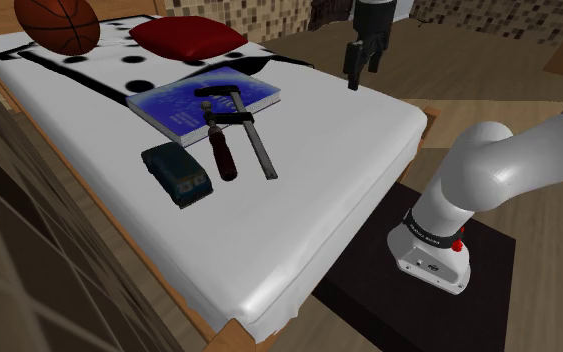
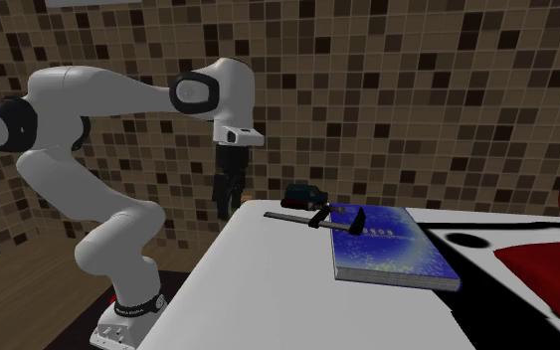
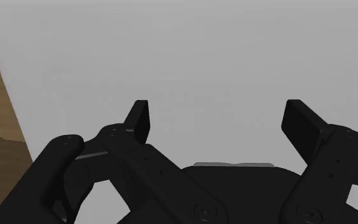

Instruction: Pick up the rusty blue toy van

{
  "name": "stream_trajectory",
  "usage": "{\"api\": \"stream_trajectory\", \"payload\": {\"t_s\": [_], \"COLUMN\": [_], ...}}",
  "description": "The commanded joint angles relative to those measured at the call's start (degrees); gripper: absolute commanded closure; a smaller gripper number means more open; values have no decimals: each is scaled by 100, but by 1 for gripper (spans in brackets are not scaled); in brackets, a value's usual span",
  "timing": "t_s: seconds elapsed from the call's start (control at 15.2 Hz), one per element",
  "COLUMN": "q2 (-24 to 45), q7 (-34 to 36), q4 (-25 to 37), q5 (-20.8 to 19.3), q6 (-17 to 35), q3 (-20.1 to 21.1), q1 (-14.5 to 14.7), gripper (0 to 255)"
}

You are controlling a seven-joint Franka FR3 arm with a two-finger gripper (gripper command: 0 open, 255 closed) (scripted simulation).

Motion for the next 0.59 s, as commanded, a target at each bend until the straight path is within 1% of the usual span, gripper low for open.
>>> {"api": "stream_trajectory", "payload": {"t_s": [0.0, 0.53], "q2": [0, 617], "q7": [0, 674], "q4": [0, 184], "q5": [0, 528], "q6": [0, 683], "q3": [0, 857], "q1": [0, 436], "gripper": [0, 0]}}
